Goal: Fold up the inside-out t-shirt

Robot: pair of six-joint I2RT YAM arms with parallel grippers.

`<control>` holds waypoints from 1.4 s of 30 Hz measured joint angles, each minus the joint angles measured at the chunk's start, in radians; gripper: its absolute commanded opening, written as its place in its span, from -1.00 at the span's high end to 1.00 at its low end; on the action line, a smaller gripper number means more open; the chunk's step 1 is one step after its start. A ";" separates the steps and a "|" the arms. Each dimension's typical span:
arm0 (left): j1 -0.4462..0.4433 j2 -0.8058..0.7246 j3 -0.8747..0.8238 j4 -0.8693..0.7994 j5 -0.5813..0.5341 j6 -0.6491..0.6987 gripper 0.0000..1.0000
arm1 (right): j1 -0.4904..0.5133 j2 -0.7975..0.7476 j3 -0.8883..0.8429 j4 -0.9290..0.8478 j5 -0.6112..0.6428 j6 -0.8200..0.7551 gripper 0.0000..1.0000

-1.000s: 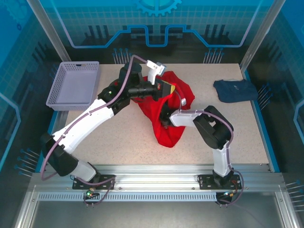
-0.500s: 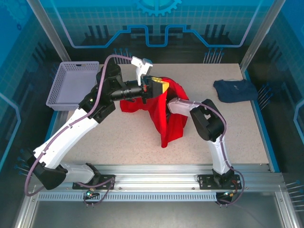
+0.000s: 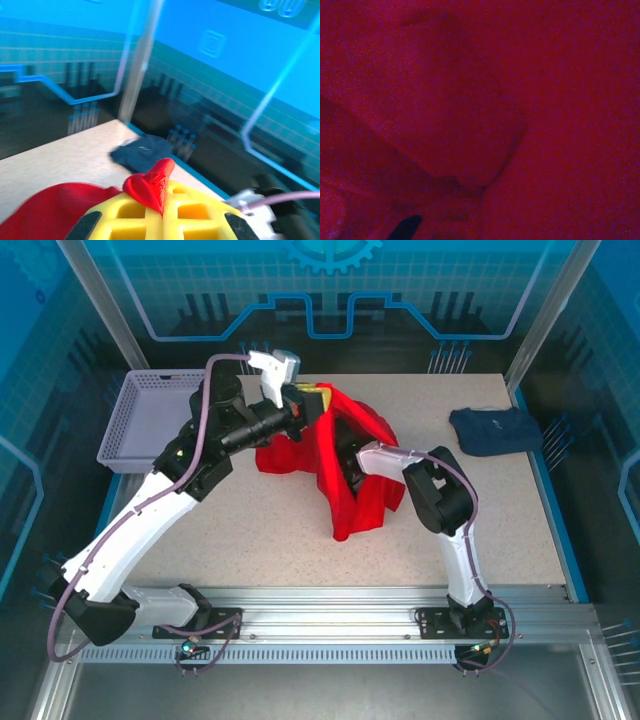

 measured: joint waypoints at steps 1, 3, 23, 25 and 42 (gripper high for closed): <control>0.016 -0.006 -0.005 -0.004 -0.037 0.003 1.00 | 0.000 -0.012 -0.018 0.006 -0.005 -0.003 1.00; 0.060 -0.011 -0.014 -0.018 -0.109 0.009 1.00 | 0.000 -0.041 -0.051 0.005 -0.022 -0.010 1.00; 0.301 0.558 -0.034 -0.128 -0.242 -0.071 1.00 | -0.010 -0.493 -0.152 0.120 -0.477 -0.055 1.00; 0.321 0.570 -0.049 -0.123 -0.239 -0.090 1.00 | -0.021 -0.507 -0.154 0.108 -0.489 -0.063 1.00; 0.406 0.476 -0.478 0.056 -0.220 -0.194 1.00 | -0.137 -0.672 -0.206 0.145 -0.381 -0.059 1.00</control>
